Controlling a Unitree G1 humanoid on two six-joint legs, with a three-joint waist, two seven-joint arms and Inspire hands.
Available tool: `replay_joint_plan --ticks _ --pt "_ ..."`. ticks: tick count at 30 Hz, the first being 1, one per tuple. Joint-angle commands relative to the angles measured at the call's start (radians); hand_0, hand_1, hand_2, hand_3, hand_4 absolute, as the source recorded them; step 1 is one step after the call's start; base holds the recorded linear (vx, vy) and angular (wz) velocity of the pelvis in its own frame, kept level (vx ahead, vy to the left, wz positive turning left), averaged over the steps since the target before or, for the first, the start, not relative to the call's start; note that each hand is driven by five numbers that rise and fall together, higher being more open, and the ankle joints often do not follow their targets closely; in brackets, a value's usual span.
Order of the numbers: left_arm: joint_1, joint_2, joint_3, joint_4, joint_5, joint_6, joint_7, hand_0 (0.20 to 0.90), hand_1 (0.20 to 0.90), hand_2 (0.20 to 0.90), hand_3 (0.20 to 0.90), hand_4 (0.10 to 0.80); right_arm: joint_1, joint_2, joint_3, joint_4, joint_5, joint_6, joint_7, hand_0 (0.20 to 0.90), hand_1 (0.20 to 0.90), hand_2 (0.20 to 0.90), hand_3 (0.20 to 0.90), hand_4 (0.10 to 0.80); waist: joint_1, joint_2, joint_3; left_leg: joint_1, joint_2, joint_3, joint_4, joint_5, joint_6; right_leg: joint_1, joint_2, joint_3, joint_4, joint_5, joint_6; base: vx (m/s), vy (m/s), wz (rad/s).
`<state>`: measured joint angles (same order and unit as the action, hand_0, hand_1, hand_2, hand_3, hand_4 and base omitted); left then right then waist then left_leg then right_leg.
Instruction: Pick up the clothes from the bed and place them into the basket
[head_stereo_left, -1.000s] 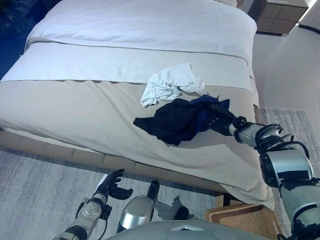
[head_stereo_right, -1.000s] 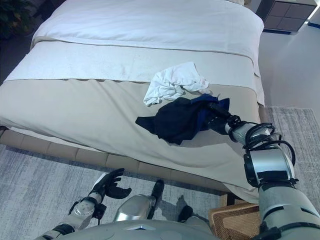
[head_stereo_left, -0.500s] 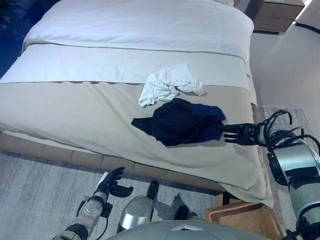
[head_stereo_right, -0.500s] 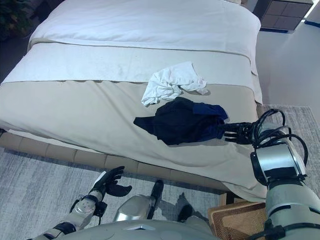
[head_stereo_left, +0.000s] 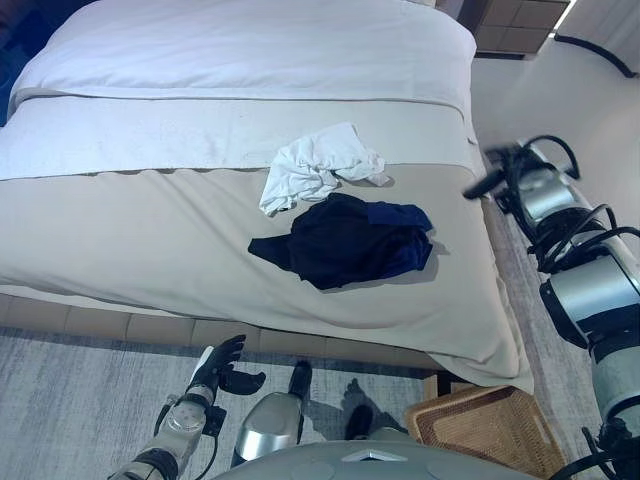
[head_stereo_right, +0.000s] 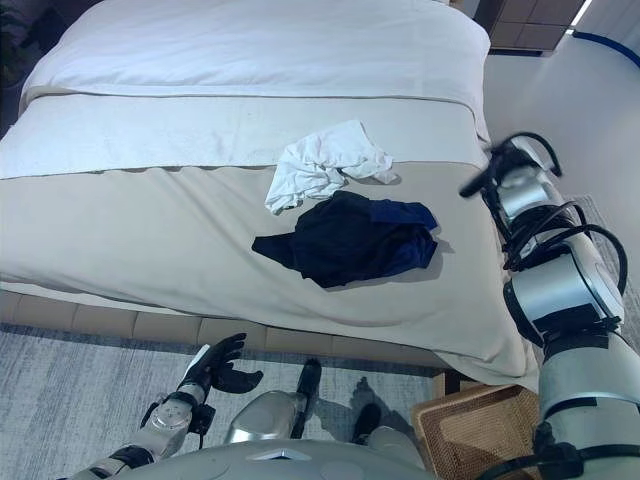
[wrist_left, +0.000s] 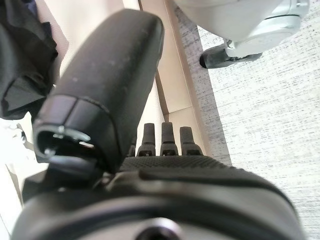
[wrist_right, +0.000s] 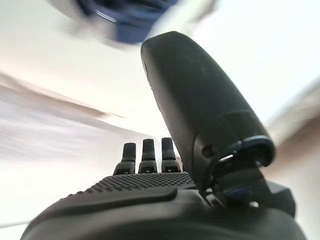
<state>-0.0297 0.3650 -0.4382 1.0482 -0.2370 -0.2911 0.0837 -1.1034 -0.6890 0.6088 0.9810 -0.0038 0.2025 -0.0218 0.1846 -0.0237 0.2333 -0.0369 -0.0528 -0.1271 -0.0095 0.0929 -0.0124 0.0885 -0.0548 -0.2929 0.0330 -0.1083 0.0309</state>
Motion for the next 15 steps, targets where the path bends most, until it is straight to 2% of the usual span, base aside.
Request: replay_joint_plan --ticks 1,9,15 --pt "-0.011 0.012 0.009 -0.051 -0.029 -0.077 0.024 0.9 0.9 0.9 0.9 0.8 -0.067 -0.09 0.131 -0.211 -0.132 -0.15 -0.071 0.9 0.9 0.9 0.9 0.8 0.018 -0.003 -0.024 0.013 -0.053 -0.026 -0.016 -0.04 0.039 -0.094 -0.011 0.033 0.047 0.107 -0.006 -0.054 0.027 0.02" --pt "-0.036 0.018 0.004 -0.092 -0.031 -0.076 0.017 0.9 0.9 0.9 0.9 0.8 -0.1 -0.044 0.231 -0.209 -0.267 -0.227 -0.049 0.9 0.9 0.9 0.9 0.8 0.062 0.016 0.028 -0.051 -0.067 -0.057 -0.008 -0.025 0.039 -0.145 -0.021 -0.013 0.064 0.101 -0.009 -0.103 0.015 0.13" --pt "-0.06 0.026 -0.012 -0.116 -0.037 -0.09 -0.002 0.9 0.9 0.9 0.9 0.8 -0.167 -0.017 0.319 -0.155 -0.325 -0.209 -0.01 0.9 0.9 0.9 0.9 0.8 0.102 0.044 0.101 -0.116 -0.078 -0.079 0.008 -0.011 0.037 -0.201 -0.03 -0.047 0.082 0.099 -0.013 -0.115 0.019 0.21"
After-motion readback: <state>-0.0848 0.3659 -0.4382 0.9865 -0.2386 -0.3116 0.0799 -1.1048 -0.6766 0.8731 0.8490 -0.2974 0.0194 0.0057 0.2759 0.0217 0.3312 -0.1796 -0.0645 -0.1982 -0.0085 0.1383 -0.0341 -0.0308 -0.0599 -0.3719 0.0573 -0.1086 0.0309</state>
